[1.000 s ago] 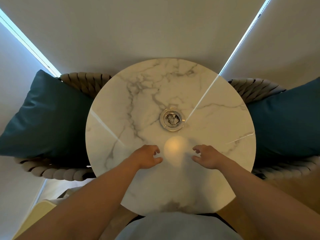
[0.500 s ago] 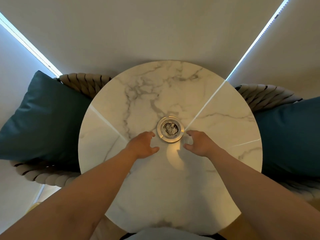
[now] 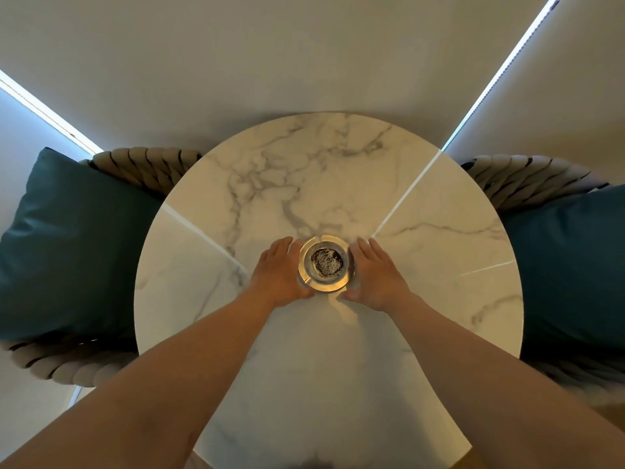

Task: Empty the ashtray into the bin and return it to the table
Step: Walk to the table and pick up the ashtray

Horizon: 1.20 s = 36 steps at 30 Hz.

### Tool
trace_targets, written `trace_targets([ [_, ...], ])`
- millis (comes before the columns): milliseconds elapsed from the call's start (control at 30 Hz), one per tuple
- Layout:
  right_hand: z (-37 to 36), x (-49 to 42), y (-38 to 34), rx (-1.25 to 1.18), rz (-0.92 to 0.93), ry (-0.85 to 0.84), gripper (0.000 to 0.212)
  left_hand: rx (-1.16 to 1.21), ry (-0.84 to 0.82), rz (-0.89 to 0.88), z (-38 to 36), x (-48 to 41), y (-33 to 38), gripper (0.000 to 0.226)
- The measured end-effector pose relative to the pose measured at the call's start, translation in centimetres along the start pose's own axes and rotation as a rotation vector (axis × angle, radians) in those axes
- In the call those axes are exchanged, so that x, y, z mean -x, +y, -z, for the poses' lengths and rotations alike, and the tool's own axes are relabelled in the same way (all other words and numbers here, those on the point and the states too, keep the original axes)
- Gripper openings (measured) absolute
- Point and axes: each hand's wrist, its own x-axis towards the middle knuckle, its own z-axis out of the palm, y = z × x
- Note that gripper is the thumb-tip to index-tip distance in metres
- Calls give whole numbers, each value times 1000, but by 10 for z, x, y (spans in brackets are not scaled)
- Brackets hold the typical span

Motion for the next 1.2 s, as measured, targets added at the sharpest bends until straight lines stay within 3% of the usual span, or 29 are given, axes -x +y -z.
trace_targets([
  [800, -6, -25, -3, 21, 6, 21, 123, -27, 4, 13, -20, -18, -5, 118],
  [1200, -8, -2, -7, -11, 13, -27, 127, 43, -6, -34, -19, 9, 3, 106],
])
